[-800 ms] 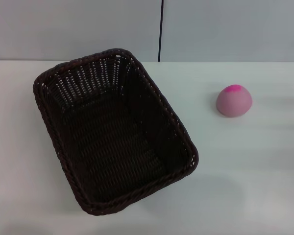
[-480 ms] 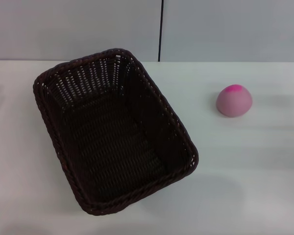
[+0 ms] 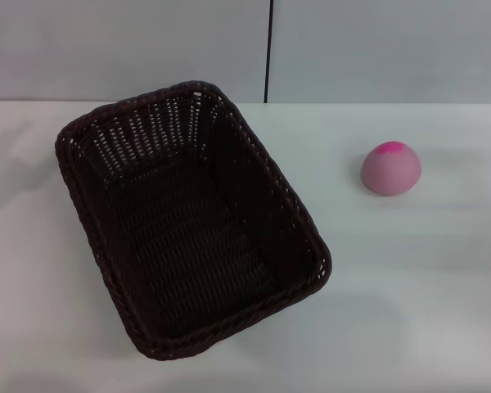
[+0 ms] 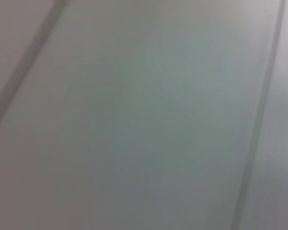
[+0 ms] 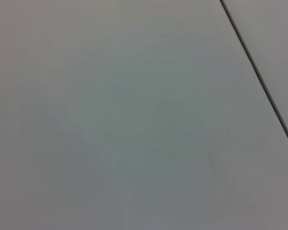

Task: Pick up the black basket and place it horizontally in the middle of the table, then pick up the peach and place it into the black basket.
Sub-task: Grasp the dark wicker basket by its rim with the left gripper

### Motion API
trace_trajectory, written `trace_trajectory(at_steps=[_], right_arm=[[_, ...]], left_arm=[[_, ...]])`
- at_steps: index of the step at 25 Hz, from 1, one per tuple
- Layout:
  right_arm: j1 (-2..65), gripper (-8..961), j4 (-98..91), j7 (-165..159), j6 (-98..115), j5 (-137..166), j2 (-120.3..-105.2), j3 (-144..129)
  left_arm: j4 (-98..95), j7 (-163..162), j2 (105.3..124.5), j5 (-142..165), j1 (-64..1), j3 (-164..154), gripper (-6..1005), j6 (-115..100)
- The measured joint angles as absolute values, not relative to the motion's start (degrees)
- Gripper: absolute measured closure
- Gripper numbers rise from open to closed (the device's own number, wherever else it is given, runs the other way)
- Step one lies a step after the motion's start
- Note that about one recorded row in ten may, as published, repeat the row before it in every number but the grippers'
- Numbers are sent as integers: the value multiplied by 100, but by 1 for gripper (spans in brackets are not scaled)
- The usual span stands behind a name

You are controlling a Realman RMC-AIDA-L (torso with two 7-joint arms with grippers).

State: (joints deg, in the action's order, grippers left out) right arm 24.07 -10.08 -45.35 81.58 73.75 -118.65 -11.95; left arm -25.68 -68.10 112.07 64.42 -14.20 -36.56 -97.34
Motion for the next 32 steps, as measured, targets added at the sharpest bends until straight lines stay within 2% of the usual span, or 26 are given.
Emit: trace_trajectory(at_steps=[4,7,9,15,18,19,32], right_arm=[[2437,218,-1005,-4542,8123,7375,-11865,-1194],[2439,217,-1003,-4544,8122,7371,-11865,-1182],[2420,218,-1002,-4545,8121,7358,-11865,-1149],[2365,219,-981,-4548,8082,7341,-11870,-1136],[2339,219,-956,-4549,8034,7335,-11878,-1131],[2326,219,-945,-4549,8030,7335,-11881,-1131],[2229,218,-843,-4553,7982,7312,-11892,-1125]], left_arm=[[-3702,-8484,10990,7796,-1743,-3628,169,-9601],[-3967,-8763,10983,8072,-1822,-3623,169,-9573],[-4836,-9738,10984,9131,-2150,-3621,169,-9336],[-5529,-10559,10990,10402,-2639,-3642,170,-9235],[-5891,-10875,11058,11255,-2993,-3659,170,-9243],[-6075,-11008,11142,11765,-3211,-3648,170,-9208],[-6254,-11110,11419,13625,-3951,-3823,170,-8686]])
